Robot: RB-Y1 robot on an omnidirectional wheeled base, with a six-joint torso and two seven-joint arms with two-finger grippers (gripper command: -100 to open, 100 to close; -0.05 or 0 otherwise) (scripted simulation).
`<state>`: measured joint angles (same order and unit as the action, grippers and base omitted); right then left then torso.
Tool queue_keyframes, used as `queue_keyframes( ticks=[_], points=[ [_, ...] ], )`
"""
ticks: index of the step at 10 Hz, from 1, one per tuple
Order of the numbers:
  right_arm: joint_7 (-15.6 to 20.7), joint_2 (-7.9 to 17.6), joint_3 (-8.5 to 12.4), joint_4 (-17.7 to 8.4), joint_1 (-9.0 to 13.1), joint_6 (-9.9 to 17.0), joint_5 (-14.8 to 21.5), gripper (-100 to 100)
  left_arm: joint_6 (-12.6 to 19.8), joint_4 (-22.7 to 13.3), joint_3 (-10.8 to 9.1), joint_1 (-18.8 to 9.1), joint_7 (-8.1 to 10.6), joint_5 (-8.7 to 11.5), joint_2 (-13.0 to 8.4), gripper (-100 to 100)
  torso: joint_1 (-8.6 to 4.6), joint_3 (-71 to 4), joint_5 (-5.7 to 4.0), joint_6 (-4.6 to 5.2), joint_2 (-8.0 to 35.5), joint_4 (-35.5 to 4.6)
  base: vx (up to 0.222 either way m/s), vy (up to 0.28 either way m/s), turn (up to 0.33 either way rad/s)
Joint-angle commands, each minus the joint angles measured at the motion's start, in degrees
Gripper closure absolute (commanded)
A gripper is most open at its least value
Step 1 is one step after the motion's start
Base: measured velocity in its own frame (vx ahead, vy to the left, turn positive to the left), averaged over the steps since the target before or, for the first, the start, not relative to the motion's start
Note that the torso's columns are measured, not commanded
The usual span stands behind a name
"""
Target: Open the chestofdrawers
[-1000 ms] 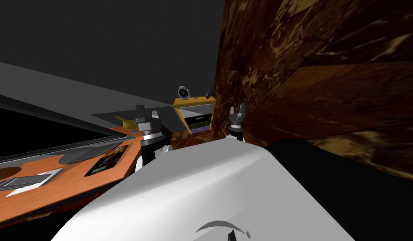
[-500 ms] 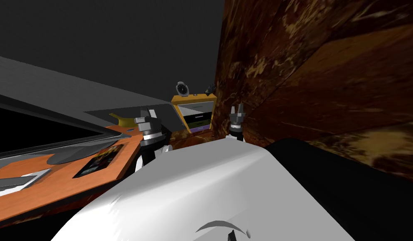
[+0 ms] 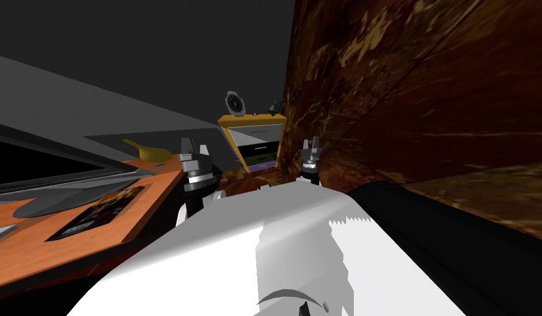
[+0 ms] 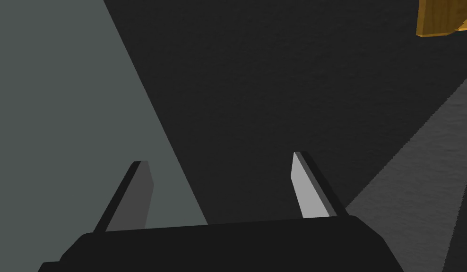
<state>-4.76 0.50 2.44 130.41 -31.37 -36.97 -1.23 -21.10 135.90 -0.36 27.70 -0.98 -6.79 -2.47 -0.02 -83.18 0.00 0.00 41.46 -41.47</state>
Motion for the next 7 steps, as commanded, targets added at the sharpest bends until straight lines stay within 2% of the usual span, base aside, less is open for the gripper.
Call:
queue_keyframes(
  ticks=[1, 3, 7],
  points=[
    [0.0, 0.0, 0.0, 0.0, 0.0, 0.0, 0.0, 0, 1.4, -0.5, 0.59, -0.2, -0.21, -0.2, -3.0, -100, -0.03, -1.2, -0.01, 0.0, 0.5, -0.5, 0.059, -0.031, 0.011],
    [0.0, 0.0, 0.0, 0.0, 0.0, 0.0, 0.0, 0, 4.6, -1.3, 1.85, -0.6, -0.62, -0.6, -5.3, -100, -0.05, -1.5, -0.02, 0.01, 0.6, -0.8, 0.142, -0.065, 0.025],
    [0.0, 0.0, 0.0, 0.0, 0.0, 0.0, 0.0, 0, 8.3, -2.2, 3.36, -1.1, -1.1, -1.1, -6.3, -100, 0.14, -1.3, 0.04, 0.0, 1.0, -0.9, 0.121, -0.049, 0.019]
  ],
)
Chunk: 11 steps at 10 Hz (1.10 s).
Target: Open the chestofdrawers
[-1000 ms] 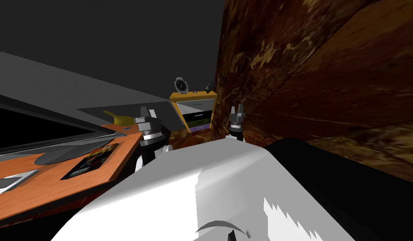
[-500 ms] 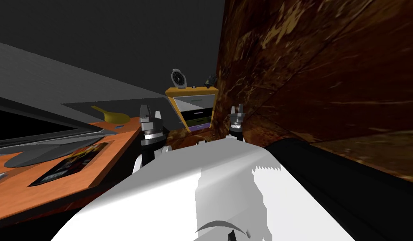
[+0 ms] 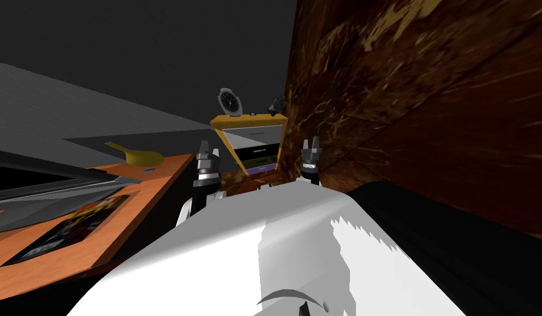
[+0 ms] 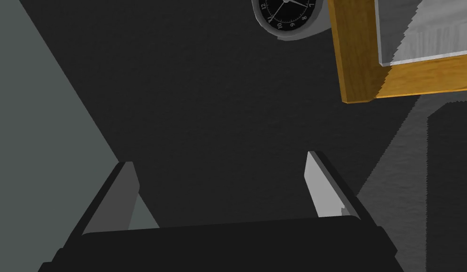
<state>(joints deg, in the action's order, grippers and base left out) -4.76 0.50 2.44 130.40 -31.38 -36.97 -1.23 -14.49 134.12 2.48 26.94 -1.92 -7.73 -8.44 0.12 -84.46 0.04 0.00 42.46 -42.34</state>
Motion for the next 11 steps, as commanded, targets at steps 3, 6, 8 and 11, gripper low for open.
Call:
queue_keyframes(
  ticks=[3, 6, 8, 11],
  points=[
    [0.0, 0.0, 0.0, 0.0, 0.0, 0.0, 0.0, 0, 6.0, -1.5, 2.25, -0.9, -0.72, -0.7, 0.0, -100, -0.2, -0.2, -0.07, -0.01, -0.2, 0.1, 0.14, -0.075, 0.024],
    [0.0, 0.0, 0.0, 0.0, 0.0, 0.0, 0.0, 0, 8.9, -2.3, 3.4, -1.2, -1.09, -1.1, -0.3, -100, -0.01, -0.1, 0.0, 0.0, -0.1, 0.0, 0.123, -0.047, 0.019],
    [0.0, 0.0, 0.0, 0.0, 0.0, 0.0, 0.0, 0, 11.8, -2.9, 4.56, -1.6, -1.47, -1.5, -0.6, -100, -0.1, -0.1, -0.03, 0.0, -0.1, 0.0, 0.112, -0.05, 0.023],
    [0.0, 0.0, 0.0, 0.0, 0.0, 0.0, 0.0, 0, 15.2, -3.8, 5.95, -2.0, -1.91, -1.9, -0.6, -100, -0.12, -0.2, -0.05, 0.0, -0.3, 0.1, 0.141, -0.062, 0.024]
  ],
)
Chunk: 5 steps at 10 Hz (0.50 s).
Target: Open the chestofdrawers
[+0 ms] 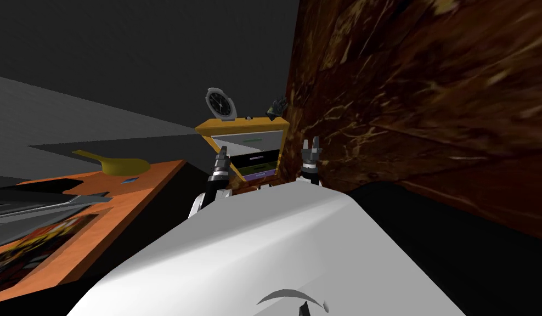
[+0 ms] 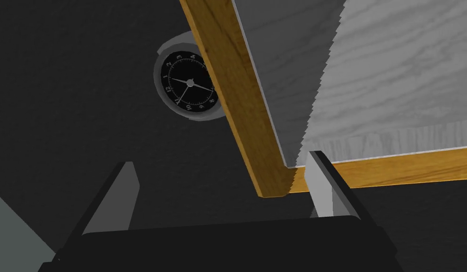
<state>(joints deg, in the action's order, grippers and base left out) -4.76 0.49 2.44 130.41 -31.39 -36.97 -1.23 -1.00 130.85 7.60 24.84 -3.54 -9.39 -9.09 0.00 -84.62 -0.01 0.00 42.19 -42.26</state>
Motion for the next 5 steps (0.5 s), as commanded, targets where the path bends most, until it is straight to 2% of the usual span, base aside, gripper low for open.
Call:
queue_keyframes(
  ticks=[1, 5],
  points=[
    [0.0, 0.0, 0.0, 0.0, 0.0, 0.0, 0.0, 0, 3.7, -1.0, 1.62, -0.2, -0.56, -0.5, 0.2, -100, 0.07, 0.0, 0.03, 0.0, 0.0, 0.0, 0.17, -0.073, 0.025],
    [0.0, 0.0, 0.0, 0.0, 0.0, 0.0, 0.0, 0, 7.7, -1.9, 3.22, -0.7, -1.08, -1.1, 1.4, -100, 0.11, 0.1, 0.03, 0.0, 0.2, -0.1, 0.123, -0.069, 0.019]
  ],
)
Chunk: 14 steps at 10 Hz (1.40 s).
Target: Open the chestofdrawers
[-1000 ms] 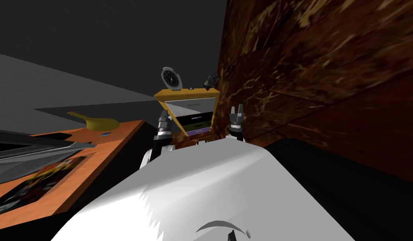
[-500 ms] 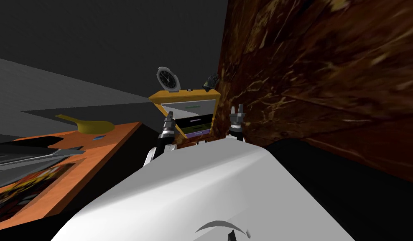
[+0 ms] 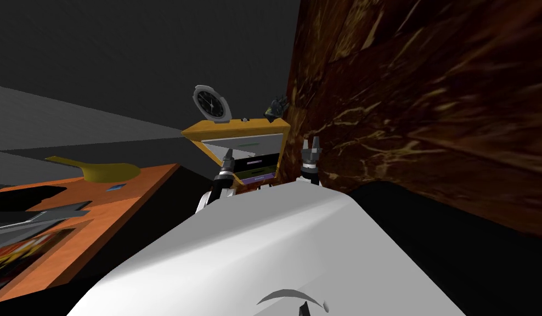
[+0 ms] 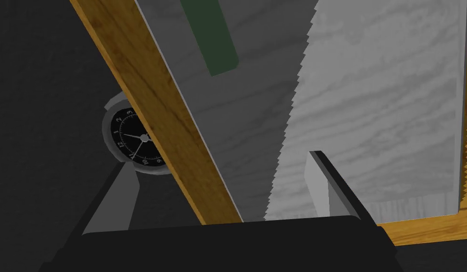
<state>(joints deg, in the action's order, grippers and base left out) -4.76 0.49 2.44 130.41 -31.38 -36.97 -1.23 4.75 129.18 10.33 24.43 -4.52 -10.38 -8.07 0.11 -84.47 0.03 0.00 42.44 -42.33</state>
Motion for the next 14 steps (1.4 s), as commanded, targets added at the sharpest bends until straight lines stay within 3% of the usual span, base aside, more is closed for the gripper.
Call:
queue_keyframes(
  ticks=[1, 5, 6, 9, 10, 14],
  points=[
    [0.0, 0.0, 0.0, 0.0, 0.0, 0.0, 0.0, 0, 3.6, -0.6, 1.19, -0.5, -0.32, -0.3, 1.8, -100, 0.03, 0.0, 0.02, 0.0, -0.1, 0.0, 0.155, -0.073, 0.023],
    [-0.1, -0.3, -0.5, -0.2, -0.6, -0.1, 0.0, 0, 6.3, -1.3, 2.26, -0.8, -0.66, -0.7, 7.6, -100, -0.86, -0.6, -0.12, -0.2, -0.9, 0.2, 0.081, -0.032, 0.006],
    [-0.1, -0.4, -0.7, -0.2, -0.9, -0.1, 0.0, 0, 6.5, -1.3, 2.32, -0.8, -0.68, -0.7, 8.3, -100, -0.99, -0.6, -0.17, -0.26, -1.0, 0.2, 0.023, -0.009, 0.0],
    [-0.1, -0.6, -0.9, 0.0, -1.3, -0.1, 0.1, 0, 6.8, -1.0, 2.22, -0.9, -0.49, -0.5, 7.9, -100, -0.68, -0.6, -0.21, -0.26, -1.1, 0.3, 0.04, 0.021, -0.035],
    [-0.1, -0.7, -1.0, 0.0, -1.4, -0.1, 0.1, 0, 6.9, -0.9, 2.22, -0.9, -0.45, -0.4, 7.9, 100, -0.63, -0.5, -0.17, -0.16, -0.9, 0.3, -0.003, 0.01, -0.001],
    [-0.1, -0.7, -1.0, 0.0, -1.4, -0.1, 0.1, 0, 6.5, 0.7, 2.98, 0.2, -0.24, -0.2, 7.6, 100, -0.12, 0.2, -0.03, 0.01, 0.3, -0.1, -0.163, 0.007, 0.015]
  ],
)
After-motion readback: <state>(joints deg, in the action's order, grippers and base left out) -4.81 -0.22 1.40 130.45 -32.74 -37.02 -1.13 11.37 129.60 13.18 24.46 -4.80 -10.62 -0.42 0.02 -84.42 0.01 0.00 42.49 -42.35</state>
